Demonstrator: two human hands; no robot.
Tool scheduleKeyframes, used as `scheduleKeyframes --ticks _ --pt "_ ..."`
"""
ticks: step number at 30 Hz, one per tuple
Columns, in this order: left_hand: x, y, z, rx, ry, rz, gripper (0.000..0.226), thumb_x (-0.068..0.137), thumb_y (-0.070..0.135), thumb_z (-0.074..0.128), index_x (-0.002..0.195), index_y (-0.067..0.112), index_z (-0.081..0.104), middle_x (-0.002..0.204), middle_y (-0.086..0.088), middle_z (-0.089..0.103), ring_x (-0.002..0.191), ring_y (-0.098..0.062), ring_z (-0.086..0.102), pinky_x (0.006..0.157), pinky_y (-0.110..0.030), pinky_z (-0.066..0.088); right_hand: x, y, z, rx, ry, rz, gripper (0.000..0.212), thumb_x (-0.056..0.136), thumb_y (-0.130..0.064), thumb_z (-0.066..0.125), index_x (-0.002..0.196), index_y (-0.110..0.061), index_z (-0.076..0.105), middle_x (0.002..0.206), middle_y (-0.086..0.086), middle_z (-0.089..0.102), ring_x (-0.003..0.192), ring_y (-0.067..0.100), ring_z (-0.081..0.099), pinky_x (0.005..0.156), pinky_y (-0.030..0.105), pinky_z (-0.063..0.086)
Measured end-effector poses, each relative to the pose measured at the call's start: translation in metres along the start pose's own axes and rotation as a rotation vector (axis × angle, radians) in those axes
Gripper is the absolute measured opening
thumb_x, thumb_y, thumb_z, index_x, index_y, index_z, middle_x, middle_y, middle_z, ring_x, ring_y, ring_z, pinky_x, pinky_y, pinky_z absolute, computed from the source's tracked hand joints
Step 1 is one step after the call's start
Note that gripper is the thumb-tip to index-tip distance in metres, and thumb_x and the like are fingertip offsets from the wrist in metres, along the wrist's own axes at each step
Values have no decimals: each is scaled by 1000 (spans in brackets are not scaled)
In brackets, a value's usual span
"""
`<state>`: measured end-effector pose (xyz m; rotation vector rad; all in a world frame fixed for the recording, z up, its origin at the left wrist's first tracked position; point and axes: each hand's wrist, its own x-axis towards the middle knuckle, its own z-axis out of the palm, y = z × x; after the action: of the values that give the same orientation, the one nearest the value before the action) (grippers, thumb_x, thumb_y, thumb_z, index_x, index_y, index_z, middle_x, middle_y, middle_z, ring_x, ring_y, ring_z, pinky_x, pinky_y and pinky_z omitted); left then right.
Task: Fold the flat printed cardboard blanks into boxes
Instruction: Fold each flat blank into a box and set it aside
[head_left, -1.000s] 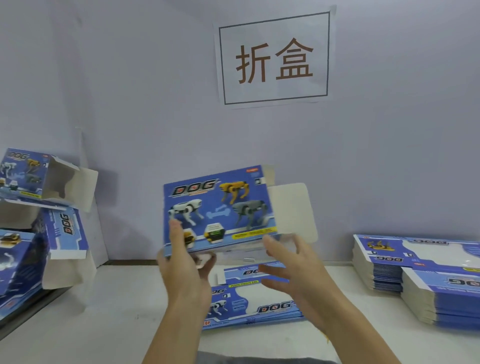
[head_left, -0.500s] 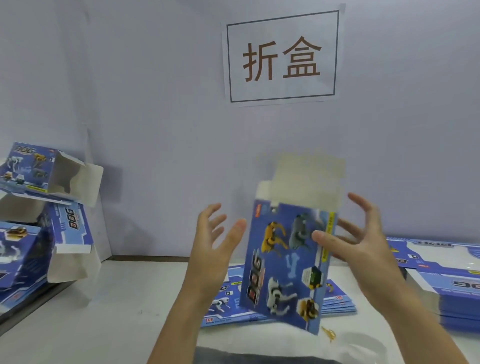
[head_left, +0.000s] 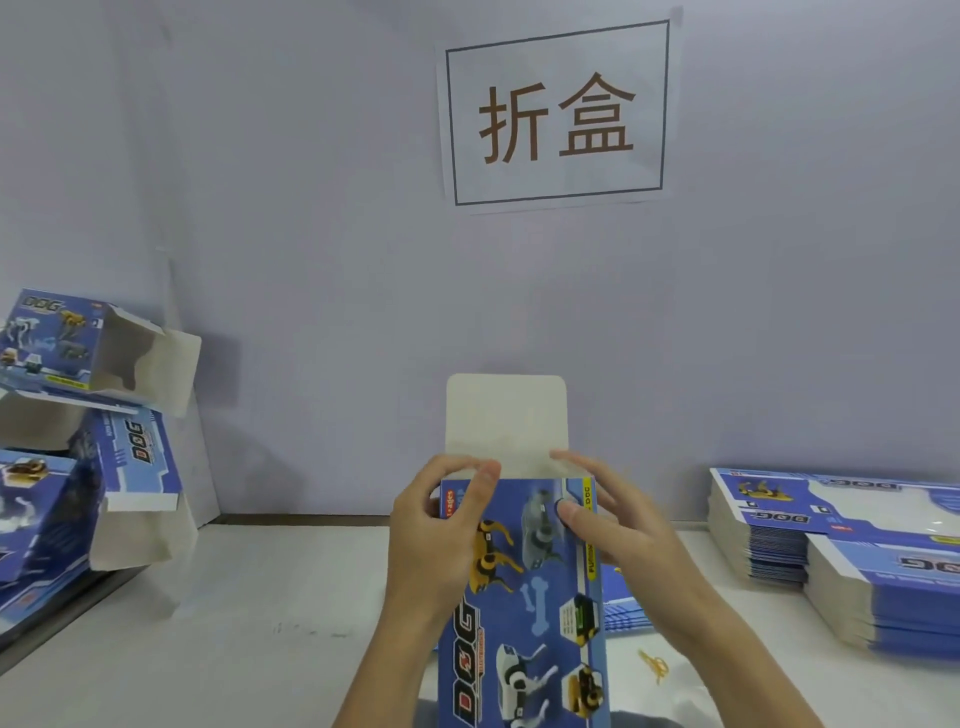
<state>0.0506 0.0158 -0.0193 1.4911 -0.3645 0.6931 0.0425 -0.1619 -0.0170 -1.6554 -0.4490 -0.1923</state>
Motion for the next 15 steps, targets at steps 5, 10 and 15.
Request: scheduleKeyframes --ticks 5,10,15 --pt "-3 -7 -2 -17 -79 -87 40 101 34 45 73 9 58 72 4 62 69 -10 57 68 -20 45 4 7 14 10 156 31 39 99 -53 41 101 -31 73 107 -23 66 103 -6 58 85 22 45" --pt "10 -8 -7 23 -136 -149 19 95 20 43 81 10 53 61 10 52 62 -10 53 58 -17 43 10 14 19 22 196 71 17 100 -21 50 96 -13 64 71 -6 64 53 -6 58 45 9 43" --pt "3 -7 1 -107 -90 -261 40 103 11 38 129 43 36 69 -3 52 58 -8 60 57 -20 52 16 18 16 158 194 146 32 97 -24 51 126 -39 45 97 8 68 70 0 70 59 20 57"
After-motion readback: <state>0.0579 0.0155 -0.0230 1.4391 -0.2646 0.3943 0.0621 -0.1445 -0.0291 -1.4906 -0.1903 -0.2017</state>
